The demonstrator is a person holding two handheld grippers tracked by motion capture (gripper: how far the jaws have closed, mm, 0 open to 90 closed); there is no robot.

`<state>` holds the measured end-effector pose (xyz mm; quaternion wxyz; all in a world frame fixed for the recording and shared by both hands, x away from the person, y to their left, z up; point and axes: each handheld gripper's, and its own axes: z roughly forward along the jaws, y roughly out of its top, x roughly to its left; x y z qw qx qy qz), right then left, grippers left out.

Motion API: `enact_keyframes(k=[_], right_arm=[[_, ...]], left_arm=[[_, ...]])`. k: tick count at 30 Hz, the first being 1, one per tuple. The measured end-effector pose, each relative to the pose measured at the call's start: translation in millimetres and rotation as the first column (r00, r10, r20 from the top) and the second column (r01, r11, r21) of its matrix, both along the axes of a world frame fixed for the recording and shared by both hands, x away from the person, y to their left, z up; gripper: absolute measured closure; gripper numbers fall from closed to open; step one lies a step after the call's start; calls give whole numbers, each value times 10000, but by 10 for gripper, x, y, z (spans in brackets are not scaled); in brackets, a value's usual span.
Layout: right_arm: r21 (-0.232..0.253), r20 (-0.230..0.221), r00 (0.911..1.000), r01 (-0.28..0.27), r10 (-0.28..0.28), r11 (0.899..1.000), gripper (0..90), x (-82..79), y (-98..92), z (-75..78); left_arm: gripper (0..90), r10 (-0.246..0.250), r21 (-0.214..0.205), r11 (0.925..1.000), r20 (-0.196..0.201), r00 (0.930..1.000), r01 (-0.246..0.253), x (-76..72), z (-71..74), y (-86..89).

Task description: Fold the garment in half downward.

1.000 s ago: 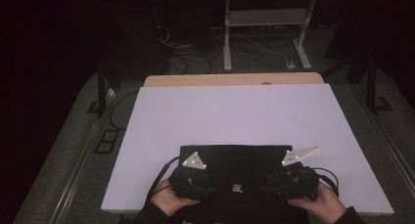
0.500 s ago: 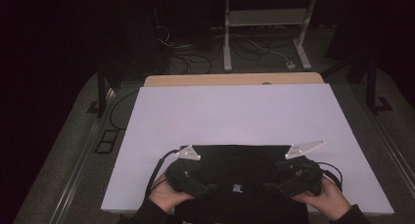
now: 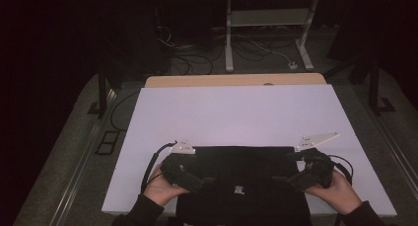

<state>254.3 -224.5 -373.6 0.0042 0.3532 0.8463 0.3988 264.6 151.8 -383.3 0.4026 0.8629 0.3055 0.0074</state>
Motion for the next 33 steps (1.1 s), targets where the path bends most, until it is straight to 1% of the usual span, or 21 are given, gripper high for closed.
enact_keyframes(k=[2,4,8,10,13,18,20,21,25,28,29,33], right_arm=[[51,66,10000,75,-75,10000,0,30,-35,39],[7,169,9998,95,-95,10000,0,56,-62,73],[-16,314,9992,245,-245,9997,0,97,-105,130],[31,314,9991,278,-279,9996,0,114,-126,152],[-31,383,9988,304,-302,9995,0,140,-152,172],[-68,437,9984,366,-363,9993,0,181,-187,195],[-81,463,9982,385,-380,9992,0,197,-200,210],[-59,499,9981,375,-372,9993,0,206,-205,218],[-87,527,9978,396,-391,9992,0,238,-215,254],[-149,559,9977,399,-390,9991,0,268,-219,265],[-144,571,9976,394,-385,9991,0,279,-223,267],[-112,539,9975,465,-458,9989,0,322,-243,269]], left_arm=[[0,-44,-8,10000,96,9999,44,19,11,18],[0,-67,112,9999,231,9997,64,39,17,29],[0,-48,216,9998,303,9995,42,81,28,53],[0,-59,287,9996,337,9994,49,96,45,62],[0,-74,328,9994,467,9989,59,112,81,73],[0,-74,250,9997,651,9979,58,140,141,78],[0,-89,283,9996,717,9974,69,159,160,79],[0,-51,261,9997,694,9976,33,164,166,75],[0,-299,407,9988,732,9969,270,201,186,69],[0,-315,404,9988,744,9967,285,228,190,73],[0,-285,340,9991,724,9970,261,236,189,77],[0,-252,337,9992,715,9971,229,285,188,103]])
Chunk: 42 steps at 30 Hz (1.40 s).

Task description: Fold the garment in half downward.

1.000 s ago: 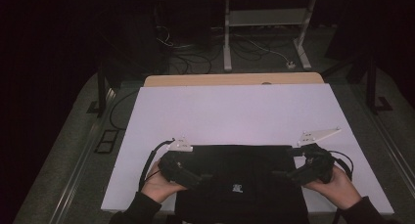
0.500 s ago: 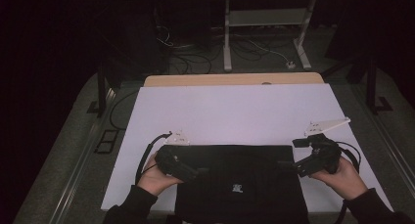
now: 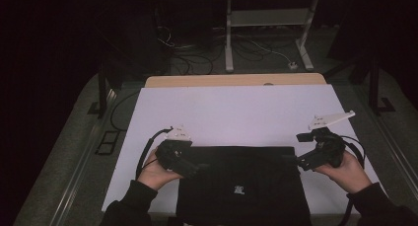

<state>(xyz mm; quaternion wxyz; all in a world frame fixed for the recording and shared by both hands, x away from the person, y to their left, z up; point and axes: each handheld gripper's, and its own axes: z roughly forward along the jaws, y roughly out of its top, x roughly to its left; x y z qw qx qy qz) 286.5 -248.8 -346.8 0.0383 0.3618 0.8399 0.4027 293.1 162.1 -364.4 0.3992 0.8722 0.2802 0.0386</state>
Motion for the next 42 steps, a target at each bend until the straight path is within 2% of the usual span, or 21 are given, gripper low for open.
enact_keyframes(k=[16,19,21,24,34,38,42], right_arm=[[-22,-129,9997,221,-221,9998,0,215,-62,-98],[-36,-159,9996,237,-237,9997,0,251,-76,-128],[-49,-218,9994,254,-255,9997,0,272,-80,-151],[-116,-260,9993,254,-257,9996,0,299,-83,-189],[-108,-418,9985,346,-351,9993,0,387,-125,-288],[-145,-501,9979,400,-407,9991,0,414,-141,-337],[-149,-579,9974,424,-432,9990,0,443,-159,-399]], left_arm=[[0,302,-135,9994,-137,9994,-304,240,-117,99],[0,377,-78,9993,-126,9992,-378,273,-149,120],[0,466,-123,9988,17,9989,-466,292,-164,135],[0,551,-258,9981,-107,9984,-554,326,-188,167],[0,849,-180,9962,-305,9959,-855,413,-276,245],[0,969,-359,9945,-414,9944,-984,441,-313,277],[0,1046,-339,9938,-488,9933,-1063,467,-352,308]])
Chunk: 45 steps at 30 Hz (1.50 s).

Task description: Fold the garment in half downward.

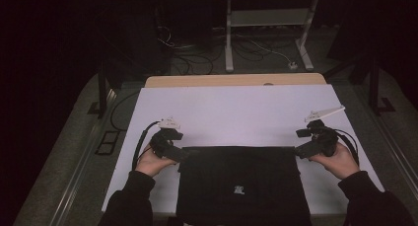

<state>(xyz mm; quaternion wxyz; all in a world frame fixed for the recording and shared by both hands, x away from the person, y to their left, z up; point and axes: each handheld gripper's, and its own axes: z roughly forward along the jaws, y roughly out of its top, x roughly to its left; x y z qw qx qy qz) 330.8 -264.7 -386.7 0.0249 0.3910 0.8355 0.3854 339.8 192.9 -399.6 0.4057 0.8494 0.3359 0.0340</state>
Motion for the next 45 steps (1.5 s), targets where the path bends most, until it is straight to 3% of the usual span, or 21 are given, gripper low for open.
enact_keyframes(k=[12,15,25,31,43,45], right_arm=[[-149,-226,9996,158,-161,9998,0,70,-41,-137],[-192,-285,9993,226,-231,9996,0,89,-57,-172],[-365,-548,9977,369,-389,9987,0,143,-134,-315],[-437,-779,9960,395,-429,9983,0,159,-150,-377],[-495,-974,9943,393,-440,9980,121,198,-193,-477],[-502,-930,9944,456,-501,9977,153,202,-204,-480]], left_arm=[[0,294,153,9995,-390,9988,-288,115,-163,109],[0,422,33,9991,-398,9983,-421,136,-206,139],[0,216,141,9997,-434,9988,-210,169,-277,146],[0,120,182,9998,-670,9977,-108,189,-318,158],[0,-81,492,9987,-1092,9940,136,214,-399,184],[37,-110,479,9987,-1121,9936,164,213,-396,184]])
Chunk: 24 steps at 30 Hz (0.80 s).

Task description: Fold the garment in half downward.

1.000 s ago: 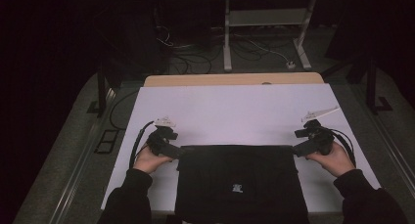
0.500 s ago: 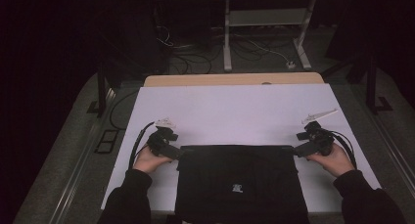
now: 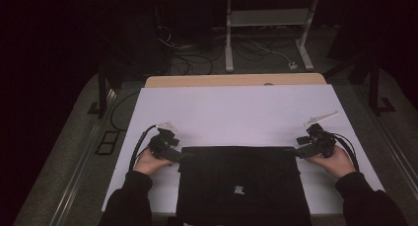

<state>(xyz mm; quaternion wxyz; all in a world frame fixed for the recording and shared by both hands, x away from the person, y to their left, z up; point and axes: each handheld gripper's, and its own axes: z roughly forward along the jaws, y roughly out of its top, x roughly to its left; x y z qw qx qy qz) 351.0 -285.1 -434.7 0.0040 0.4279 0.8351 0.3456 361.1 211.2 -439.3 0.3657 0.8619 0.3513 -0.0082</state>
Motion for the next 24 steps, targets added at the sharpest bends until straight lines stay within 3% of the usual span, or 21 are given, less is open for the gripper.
enact_keyframes(k=[6,16,20,24], right_arm=[[55,5,9999,105,-105,9999,339,2,-35,-7],[-115,-366,9991,216,-220,9997,535,28,-4,-56],[-20,-496,9984,255,-256,9997,653,35,-14,-61],[57,-678,9972,332,-327,9994,782,43,-15,-68]], left_arm=[[140,13,-40,10000,-4,10000,-13,7,2,12],[430,253,185,9995,187,9995,-256,11,1,-10],[578,419,434,9981,263,9988,-430,8,8,-29],[802,243,910,9955,268,9993,-266,-4,35,-58]])
